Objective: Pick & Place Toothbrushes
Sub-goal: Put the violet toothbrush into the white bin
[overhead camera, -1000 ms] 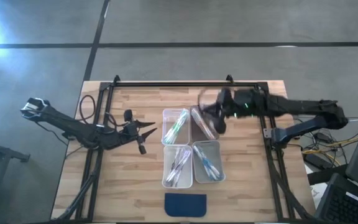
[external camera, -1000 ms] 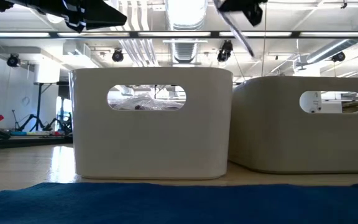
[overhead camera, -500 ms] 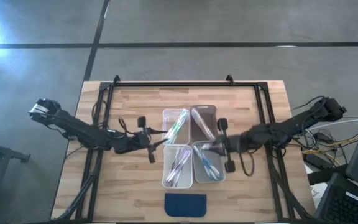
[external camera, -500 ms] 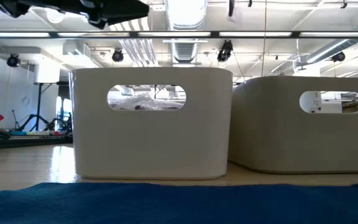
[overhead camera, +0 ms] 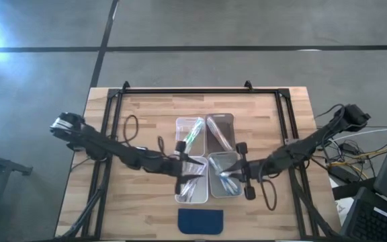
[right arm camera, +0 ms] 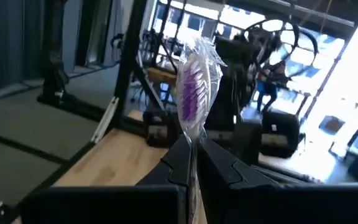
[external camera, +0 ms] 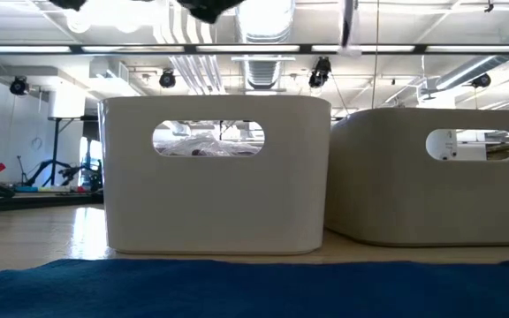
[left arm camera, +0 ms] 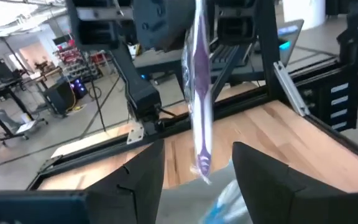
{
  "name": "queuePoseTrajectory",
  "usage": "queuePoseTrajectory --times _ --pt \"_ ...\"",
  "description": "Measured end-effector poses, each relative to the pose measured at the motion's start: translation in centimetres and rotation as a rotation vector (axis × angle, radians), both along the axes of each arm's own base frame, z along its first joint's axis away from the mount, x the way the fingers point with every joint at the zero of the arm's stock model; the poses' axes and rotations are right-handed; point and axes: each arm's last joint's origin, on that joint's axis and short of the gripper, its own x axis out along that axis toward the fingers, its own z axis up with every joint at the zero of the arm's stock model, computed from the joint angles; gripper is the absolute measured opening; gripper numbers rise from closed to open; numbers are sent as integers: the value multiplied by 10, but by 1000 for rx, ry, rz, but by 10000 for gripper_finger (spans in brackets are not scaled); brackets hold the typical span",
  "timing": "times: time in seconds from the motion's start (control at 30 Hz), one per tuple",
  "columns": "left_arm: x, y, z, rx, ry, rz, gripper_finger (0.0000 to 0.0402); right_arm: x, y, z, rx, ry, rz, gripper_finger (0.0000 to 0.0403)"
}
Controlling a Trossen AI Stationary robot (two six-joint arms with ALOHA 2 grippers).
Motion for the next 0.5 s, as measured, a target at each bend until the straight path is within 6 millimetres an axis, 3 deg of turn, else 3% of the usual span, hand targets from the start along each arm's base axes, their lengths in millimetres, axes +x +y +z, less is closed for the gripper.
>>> queuePoseTrajectory --times 0.23,0.5 --pt "35 -12 4 41 -20 5 193 -5 8 5 -13 -46 35 10" --pt "52 -18 8 31 -35 0 193 -8 14 8 -37 -82 59 10"
